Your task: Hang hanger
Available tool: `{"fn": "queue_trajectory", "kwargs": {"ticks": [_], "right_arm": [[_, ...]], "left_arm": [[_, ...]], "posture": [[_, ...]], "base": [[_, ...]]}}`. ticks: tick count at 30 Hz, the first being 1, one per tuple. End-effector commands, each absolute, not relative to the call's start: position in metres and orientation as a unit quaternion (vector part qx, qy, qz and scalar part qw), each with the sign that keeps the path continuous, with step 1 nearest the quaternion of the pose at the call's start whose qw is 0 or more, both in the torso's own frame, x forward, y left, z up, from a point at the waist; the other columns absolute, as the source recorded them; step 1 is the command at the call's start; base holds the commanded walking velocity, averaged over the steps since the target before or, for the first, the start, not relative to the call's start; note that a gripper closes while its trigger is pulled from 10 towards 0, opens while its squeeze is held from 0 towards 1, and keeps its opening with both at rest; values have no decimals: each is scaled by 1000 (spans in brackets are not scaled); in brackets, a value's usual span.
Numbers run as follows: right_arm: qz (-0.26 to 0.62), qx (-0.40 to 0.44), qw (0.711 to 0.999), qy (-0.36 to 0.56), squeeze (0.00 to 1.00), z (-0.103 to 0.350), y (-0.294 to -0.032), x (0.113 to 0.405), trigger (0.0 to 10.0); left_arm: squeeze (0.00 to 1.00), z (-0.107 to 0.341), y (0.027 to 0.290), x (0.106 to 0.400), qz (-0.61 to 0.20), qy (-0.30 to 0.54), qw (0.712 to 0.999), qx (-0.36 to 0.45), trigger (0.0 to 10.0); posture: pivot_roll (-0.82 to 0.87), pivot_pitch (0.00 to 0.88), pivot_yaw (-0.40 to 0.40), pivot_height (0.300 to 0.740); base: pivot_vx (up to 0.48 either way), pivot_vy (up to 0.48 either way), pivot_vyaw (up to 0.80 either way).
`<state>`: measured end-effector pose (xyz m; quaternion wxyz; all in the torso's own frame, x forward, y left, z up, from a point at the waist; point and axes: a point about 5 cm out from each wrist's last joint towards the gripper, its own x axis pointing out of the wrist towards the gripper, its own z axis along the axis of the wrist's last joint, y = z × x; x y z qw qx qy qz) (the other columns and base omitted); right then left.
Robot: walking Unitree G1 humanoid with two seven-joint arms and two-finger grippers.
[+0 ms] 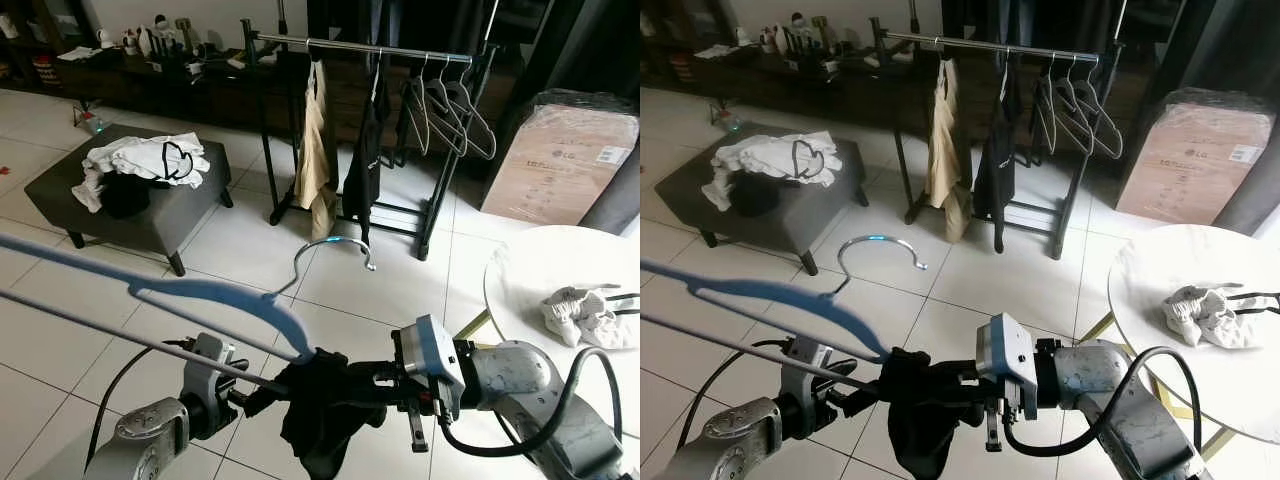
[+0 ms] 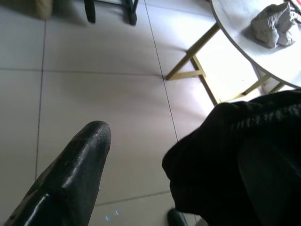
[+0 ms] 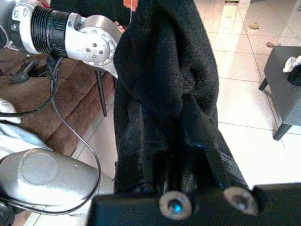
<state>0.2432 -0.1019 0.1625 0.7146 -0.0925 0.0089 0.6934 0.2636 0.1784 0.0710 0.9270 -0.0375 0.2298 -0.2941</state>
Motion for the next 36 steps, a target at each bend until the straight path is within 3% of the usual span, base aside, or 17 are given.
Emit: {"fn": "queue_trajectory", "kwargs": {"ticks": [1,15,23,36], "right_arm": [[699,-108,707,-13,0,171,-97,241,0],[667,-179,723,6,0,158,-101,251,0],[609,-238,756,9,0,151,-109,268,0],[605,-241,758,4,0,150,-110,269,0]], "left_arm": [[0,66,183,259,-287,255,923,-32,0],[0,62,193,252,-253,281,925,-23,0],[0,62,196,251,-241,281,929,-27,0],[0,64,197,250,-228,273,934,-28,0]], "posture": [[-64,139,-6,740],[-59,138,-1,740],[-58,142,-3,740],[-58,145,-3,740]], "base": [[0,0,0],[0,0,0],[0,0,0],[0,0,0]]}}
